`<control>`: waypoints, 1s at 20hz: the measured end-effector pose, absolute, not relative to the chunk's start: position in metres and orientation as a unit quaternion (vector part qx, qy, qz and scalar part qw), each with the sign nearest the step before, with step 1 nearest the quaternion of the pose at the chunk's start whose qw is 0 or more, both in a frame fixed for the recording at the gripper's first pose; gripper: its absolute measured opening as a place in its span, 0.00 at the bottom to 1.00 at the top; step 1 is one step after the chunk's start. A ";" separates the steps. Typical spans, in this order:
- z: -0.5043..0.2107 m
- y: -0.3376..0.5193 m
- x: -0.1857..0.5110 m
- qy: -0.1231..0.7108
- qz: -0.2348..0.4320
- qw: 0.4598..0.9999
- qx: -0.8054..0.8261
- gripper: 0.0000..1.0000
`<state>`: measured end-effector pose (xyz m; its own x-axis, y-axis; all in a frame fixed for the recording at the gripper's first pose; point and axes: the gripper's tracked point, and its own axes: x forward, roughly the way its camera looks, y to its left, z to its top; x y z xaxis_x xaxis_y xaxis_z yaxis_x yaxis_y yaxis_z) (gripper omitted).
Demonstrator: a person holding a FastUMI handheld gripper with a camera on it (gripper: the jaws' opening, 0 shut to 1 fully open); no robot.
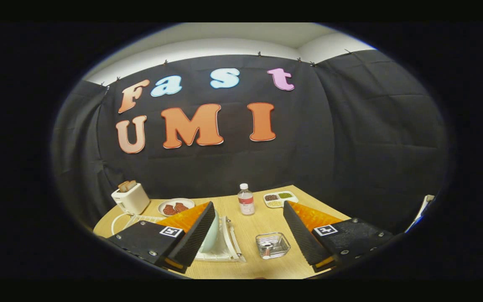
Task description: Take the plate from the dish rack, then take the spoon from the basket and place it into the plate.
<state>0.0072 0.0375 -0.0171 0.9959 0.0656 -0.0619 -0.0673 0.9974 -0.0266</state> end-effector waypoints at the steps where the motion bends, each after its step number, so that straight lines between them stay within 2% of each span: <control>1: -0.021 0.042 0.010 0.036 0.038 0.998 -0.018 0.98; 20: -0.111 0.109 0.068 0.180 0.080 0.978 -0.075 0.98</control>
<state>0.0685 0.1086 -0.1109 0.9222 0.1303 -0.3640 -0.1842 0.9759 -0.1172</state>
